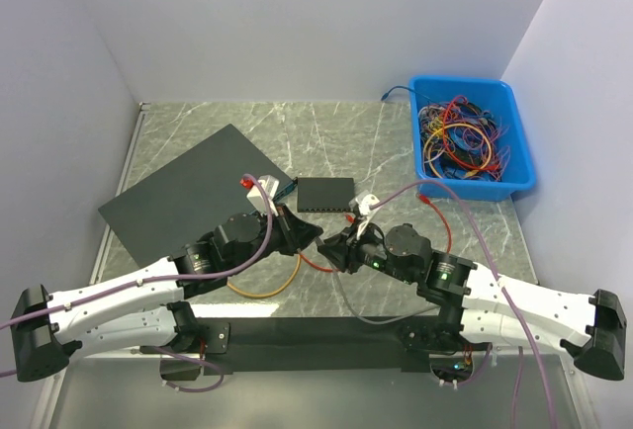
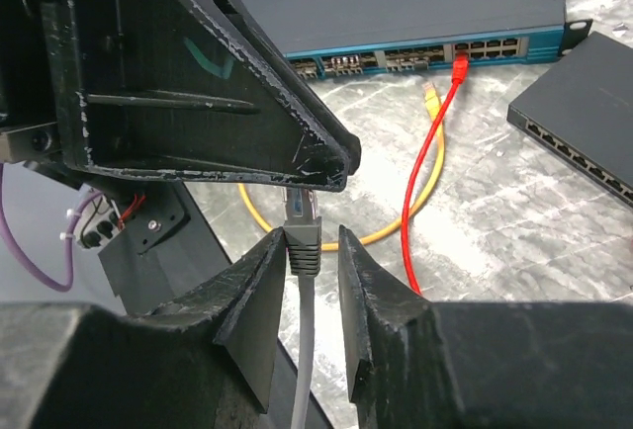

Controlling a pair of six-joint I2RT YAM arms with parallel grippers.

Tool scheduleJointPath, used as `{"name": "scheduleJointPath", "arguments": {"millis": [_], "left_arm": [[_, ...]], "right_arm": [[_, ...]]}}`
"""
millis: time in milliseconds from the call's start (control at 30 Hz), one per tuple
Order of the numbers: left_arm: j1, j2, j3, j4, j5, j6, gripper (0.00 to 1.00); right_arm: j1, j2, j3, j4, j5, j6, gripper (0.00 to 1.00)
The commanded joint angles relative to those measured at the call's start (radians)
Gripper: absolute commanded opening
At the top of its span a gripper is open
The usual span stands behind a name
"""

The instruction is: Insert the plug into the switch port

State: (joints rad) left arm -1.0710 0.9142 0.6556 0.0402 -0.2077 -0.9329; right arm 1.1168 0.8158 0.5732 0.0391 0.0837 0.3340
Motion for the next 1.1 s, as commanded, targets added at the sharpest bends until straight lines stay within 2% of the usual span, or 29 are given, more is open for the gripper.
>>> {"name": "scheduleJointPath", "arguments": {"millis": [0, 233, 333, 400, 433, 467, 500, 533, 567, 633, 667, 767, 867, 1033, 1067], "left_arm": [[-0.003, -0.003, 0.015, 0.032, -0.001, -0.004, 0.01], [-0.003, -0.005, 0.012, 0.035, -0.002, -0.003, 0.01], [-0.003, 0.000, 0.012, 0.033, -0.005, -0.004, 0.00], [-0.003, -0.001, 0.009, 0.032, -0.009, -0.003, 0.02], [-0.003, 0.002, 0.009, 0.030, -0.010, -0.004, 0.06], [-0.003, 0.002, 0.009, 0.027, -0.016, -0.003, 0.19], [-0.003, 0.003, 0.010, 0.021, -0.018, -0.001, 0.27], [-0.003, 0.011, 0.012, 0.014, -0.025, 0.002, 0.35], [-0.004, 0.015, 0.024, 0.004, -0.044, 0.008, 0.48], [-0.003, 0.028, 0.041, -0.031, -0.061, 0.016, 0.58], [-0.004, 0.046, 0.064, -0.037, -0.082, 0.026, 0.67], [-0.001, 0.096, 0.119, -0.114, -0.123, 0.049, 0.78], [0.031, 0.153, 0.163, -0.146, -0.154, 0.071, 0.84], [0.264, 0.277, 0.196, -0.060, 0.055, 0.104, 0.83], [0.294, 0.341, 0.223, -0.019, 0.079, 0.124, 0.82]], "right_arm": [[0.009, 0.011, 0.048, 0.019, 0.027, -0.016, 0.34], [0.008, 0.019, 0.040, 0.033, 0.021, -0.009, 0.25], [0.009, 0.025, 0.039, 0.042, 0.014, -0.001, 0.12], [0.011, 0.025, 0.039, 0.047, 0.011, 0.002, 0.08], [0.009, 0.023, 0.037, 0.048, 0.014, 0.007, 0.06], [0.009, 0.023, 0.037, 0.047, 0.025, 0.007, 0.02], [0.011, 0.022, 0.039, 0.044, 0.037, 0.008, 0.00], [0.011, 0.020, 0.040, 0.029, 0.054, 0.011, 0.00], [0.011, 0.019, 0.043, 0.018, 0.088, 0.013, 0.00], [0.009, 0.016, 0.050, -0.020, 0.148, 0.026, 0.00], [0.011, 0.011, 0.051, -0.031, 0.174, 0.037, 0.00], [-0.003, 0.005, 0.062, -0.117, 0.329, 0.077, 0.00], [-0.070, 0.005, 0.076, -0.206, 0.390, 0.137, 0.00], [-0.244, 0.009, 0.063, -0.283, 0.314, 0.210, 0.00], [-0.267, 0.016, 0.062, -0.289, 0.301, 0.212, 0.00]]}}
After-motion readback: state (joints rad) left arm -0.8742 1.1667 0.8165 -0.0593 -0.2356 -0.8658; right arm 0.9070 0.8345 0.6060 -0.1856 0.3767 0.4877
